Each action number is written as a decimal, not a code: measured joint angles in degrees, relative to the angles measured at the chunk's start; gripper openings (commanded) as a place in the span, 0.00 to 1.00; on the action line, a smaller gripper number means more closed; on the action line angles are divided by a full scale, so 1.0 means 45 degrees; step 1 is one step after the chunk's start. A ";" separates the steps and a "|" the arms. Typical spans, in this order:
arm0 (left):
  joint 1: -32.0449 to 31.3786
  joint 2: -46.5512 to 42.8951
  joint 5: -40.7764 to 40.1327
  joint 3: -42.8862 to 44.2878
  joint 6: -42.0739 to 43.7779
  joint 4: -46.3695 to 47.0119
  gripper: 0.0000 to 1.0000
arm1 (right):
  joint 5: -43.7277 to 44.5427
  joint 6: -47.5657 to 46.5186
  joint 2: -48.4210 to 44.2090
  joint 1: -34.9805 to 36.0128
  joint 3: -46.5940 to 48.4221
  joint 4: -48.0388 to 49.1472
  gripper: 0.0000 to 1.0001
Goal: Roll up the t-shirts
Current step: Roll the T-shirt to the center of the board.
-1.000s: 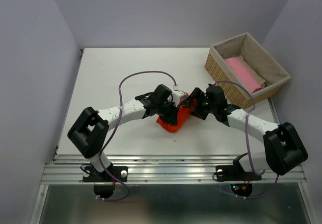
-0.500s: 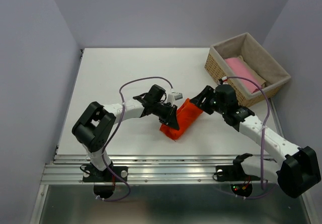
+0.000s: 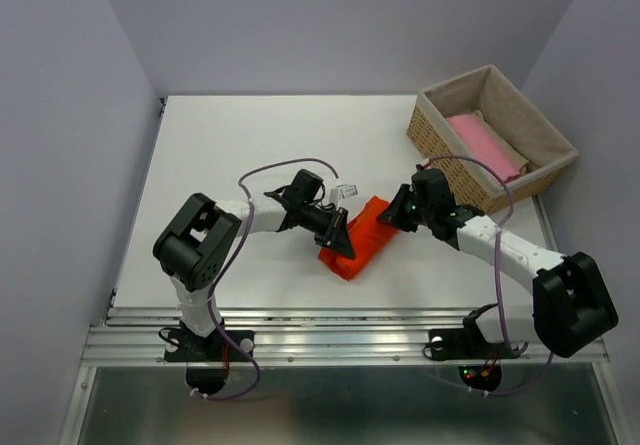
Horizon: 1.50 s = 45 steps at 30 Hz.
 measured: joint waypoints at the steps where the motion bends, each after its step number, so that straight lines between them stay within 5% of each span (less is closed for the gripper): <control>1: 0.0063 0.0005 0.0039 -0.0010 -0.0024 0.0019 0.00 | -0.0121 -0.0058 0.0219 0.0000 0.0000 0.0107 0.17; 8: 0.0403 0.0010 0.0248 -0.0073 -0.0097 0.0092 0.11 | -0.0811 -0.0233 0.2322 0.0000 0.0359 0.1015 0.16; 14: 0.0840 0.0010 0.0267 -0.0073 0.0010 -0.0189 0.45 | -0.1073 -0.0248 0.3395 0.0000 0.0709 0.1647 0.15; 17: 0.0967 -0.0005 0.0175 -0.0073 0.0136 -0.0355 0.68 | -0.1103 -0.0272 0.3662 0.0000 0.0845 0.1812 0.15; 18: 0.0996 -0.0044 0.0063 -0.0073 0.0170 -0.0481 0.84 | -0.1122 -0.0277 0.3745 0.0000 0.0874 0.1865 0.15; 23: 0.1122 -0.0797 -0.0787 -0.0073 0.0398 -0.1399 0.85 | -0.1137 -0.0369 0.4410 0.0015 0.1112 0.1957 0.15; 26: 0.1200 -0.2127 -0.2225 0.0039 0.0525 -0.2365 0.84 | -0.1132 -0.0418 0.4677 0.0024 0.1190 0.1967 0.14; 28: 0.1229 -0.3075 -0.3560 0.0340 0.0525 -0.2958 0.70 | -0.1127 -0.0418 0.4716 0.0024 0.1229 0.1967 0.13; 29: 0.1229 -0.3381 -0.4022 0.0481 0.0549 -0.3133 0.62 | -0.1122 -0.0413 0.4770 0.0024 0.1258 0.1972 0.13; 30: 0.1229 -0.3929 -0.4663 0.0729 0.0515 -0.3317 0.34 | -0.1122 -0.0403 0.4813 0.0024 0.1277 0.1991 0.13; 33: 0.1117 -0.4843 -0.5804 0.1229 0.0316 -0.3478 0.00 | -0.1107 -0.0359 0.4857 0.0024 0.1277 0.2055 0.13; 45: -0.1195 -0.4464 -0.6620 0.0296 -0.1943 -0.1826 0.00 | -0.0233 -0.0233 0.2846 0.0083 0.1307 0.1360 0.15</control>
